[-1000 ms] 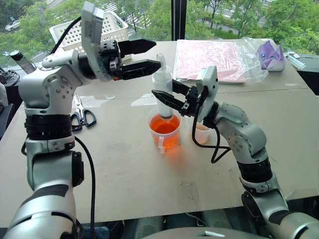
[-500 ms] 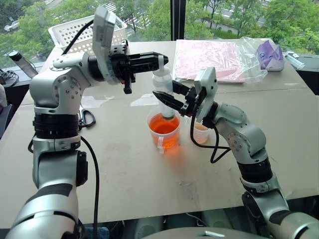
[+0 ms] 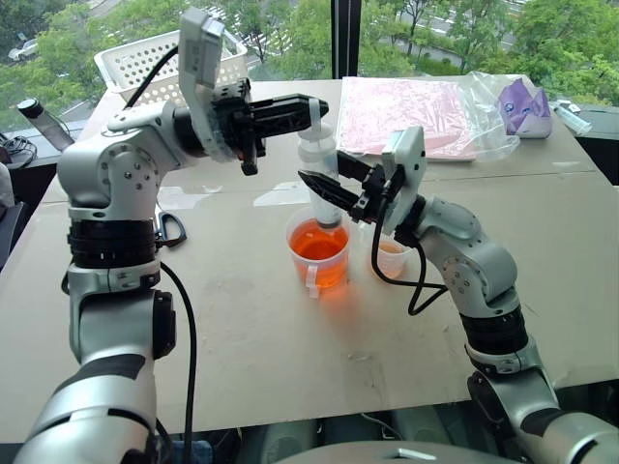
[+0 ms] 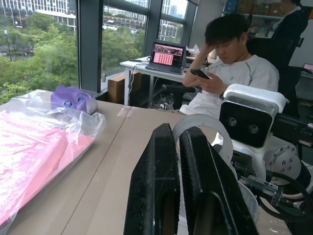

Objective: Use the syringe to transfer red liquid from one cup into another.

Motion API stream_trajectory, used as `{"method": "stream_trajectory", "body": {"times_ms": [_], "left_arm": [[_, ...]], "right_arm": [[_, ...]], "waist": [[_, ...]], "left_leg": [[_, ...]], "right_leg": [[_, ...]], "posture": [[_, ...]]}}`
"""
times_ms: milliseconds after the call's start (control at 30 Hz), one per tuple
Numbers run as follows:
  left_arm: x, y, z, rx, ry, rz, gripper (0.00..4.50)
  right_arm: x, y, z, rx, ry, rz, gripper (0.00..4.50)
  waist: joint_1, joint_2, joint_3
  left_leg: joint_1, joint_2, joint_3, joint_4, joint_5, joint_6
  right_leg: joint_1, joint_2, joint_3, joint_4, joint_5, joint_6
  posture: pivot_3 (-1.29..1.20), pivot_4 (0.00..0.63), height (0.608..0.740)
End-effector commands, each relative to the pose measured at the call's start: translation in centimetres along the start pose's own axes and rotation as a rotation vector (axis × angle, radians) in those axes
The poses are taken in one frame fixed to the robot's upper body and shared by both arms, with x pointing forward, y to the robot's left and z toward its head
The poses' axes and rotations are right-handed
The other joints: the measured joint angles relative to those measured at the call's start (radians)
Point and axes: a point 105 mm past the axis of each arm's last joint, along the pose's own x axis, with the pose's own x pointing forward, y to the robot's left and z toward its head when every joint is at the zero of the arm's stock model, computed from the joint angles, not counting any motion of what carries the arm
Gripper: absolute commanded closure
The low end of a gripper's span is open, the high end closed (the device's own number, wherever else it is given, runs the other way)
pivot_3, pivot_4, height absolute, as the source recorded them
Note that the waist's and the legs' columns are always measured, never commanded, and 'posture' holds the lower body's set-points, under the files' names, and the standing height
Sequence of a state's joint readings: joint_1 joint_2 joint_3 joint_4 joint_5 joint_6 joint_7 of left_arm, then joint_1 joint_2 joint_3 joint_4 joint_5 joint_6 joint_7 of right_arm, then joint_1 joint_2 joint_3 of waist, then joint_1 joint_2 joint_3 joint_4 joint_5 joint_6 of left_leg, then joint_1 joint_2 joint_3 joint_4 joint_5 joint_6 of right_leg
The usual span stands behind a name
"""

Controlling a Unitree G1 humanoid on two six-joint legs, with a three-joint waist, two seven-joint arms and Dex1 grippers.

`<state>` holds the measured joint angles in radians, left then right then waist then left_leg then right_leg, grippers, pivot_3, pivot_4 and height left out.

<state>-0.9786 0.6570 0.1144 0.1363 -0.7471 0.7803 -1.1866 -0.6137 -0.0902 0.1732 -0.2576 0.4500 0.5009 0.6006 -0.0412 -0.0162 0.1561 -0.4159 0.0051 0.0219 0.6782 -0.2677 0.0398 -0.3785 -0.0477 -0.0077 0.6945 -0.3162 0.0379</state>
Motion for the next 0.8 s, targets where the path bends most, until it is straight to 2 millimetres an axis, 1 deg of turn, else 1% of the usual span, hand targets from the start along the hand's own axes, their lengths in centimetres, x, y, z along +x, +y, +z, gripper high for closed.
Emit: {"method": "stream_trajectory", "body": {"times_ms": [33, 267, 800], "left_arm": [[-0.3, -0.3, 2.9, 0.081, -0.064, 0.021, 4.46], [-0.4, -0.1, 3.5, 0.078, -0.089, 0.03, 4.46], [-0.7, 0.0, 3.6, 0.085, -0.083, 0.041, 4.46]], "right_arm": [[0.5, 1.6, 1.3, -0.018, -0.059, 0.07, 2.96], [0.4, 1.7, 0.9, -0.009, -0.05, 0.07, 2.96], [0.3, 1.9, -0.1, 0.006, -0.023, 0.076, 2.96]], "waist": [[0.0, 0.0, 0.0], [0.0, 0.0, 0.0], [0.0, 0.0, 0.0]], "left_leg": [[0.0, 0.0, 0.0, 0.0, 0.0, 0.0], [0.0, 0.0, 0.0, 0.0, 0.0, 0.0], [0.0, 0.0, 0.0, 0.0, 0.0, 0.0]], "right_leg": [[0.0, 0.0, 0.0, 0.0, 0.0, 0.0], [0.0, 0.0, 0.0, 0.0, 0.0, 0.0], [0.0, 0.0, 0.0, 0.0, 0.0, 0.0]], "posture": [[0.0, 0.15, 0.74], [0.0, 0.15, 0.74], [0.0, 0.15, 0.74]]}}
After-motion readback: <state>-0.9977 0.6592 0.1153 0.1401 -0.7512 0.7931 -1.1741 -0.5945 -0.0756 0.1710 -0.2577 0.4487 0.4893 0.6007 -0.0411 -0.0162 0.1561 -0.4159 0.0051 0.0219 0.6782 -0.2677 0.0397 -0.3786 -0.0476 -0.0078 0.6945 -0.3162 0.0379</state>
